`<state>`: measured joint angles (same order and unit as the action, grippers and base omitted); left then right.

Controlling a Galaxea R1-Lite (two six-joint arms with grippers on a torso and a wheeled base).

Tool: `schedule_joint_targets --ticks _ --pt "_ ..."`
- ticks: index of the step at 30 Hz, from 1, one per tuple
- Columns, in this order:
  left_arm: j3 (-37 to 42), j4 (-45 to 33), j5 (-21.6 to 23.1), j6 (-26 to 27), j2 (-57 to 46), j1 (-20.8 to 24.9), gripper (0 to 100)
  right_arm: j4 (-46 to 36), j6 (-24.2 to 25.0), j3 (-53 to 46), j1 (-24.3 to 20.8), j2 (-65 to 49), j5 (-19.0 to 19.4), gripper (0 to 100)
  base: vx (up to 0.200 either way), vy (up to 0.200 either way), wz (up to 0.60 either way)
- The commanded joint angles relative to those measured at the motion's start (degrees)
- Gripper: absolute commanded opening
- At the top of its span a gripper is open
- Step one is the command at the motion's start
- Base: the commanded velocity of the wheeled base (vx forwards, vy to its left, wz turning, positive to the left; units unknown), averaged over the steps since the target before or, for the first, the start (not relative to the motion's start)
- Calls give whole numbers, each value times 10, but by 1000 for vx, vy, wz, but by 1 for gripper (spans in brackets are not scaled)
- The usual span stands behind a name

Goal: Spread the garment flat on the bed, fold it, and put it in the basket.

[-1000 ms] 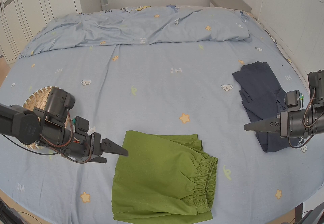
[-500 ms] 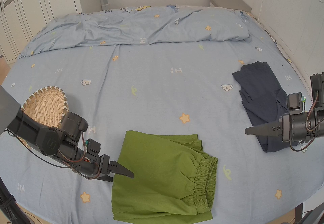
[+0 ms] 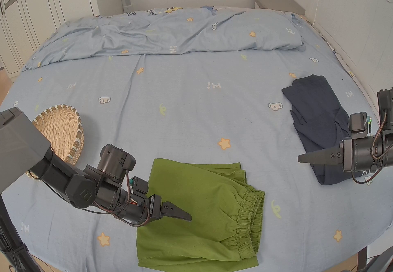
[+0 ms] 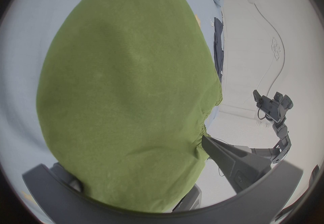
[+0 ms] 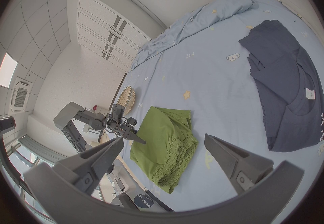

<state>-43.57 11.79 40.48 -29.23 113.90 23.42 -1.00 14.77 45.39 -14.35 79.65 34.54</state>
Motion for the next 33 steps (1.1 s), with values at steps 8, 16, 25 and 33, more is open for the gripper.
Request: schedule_joint_targets --ticks 8,16,25,33 --pt "29 66 -2 -57 8 3 0 0 0 1 1 0 0 100 0 0 0" --pt "16 58 8 -75 -50 -65 0 1 0 0 0 1 1 100 0 0 0" --pt "-95 -104 38 -58 -126 -146 0 0 0 1 -1 2 1 100 0 0 0" --pt "-159 -216 39 -10 -122 -174 0 0 0 0 -5 2 0 100 0 50 0"
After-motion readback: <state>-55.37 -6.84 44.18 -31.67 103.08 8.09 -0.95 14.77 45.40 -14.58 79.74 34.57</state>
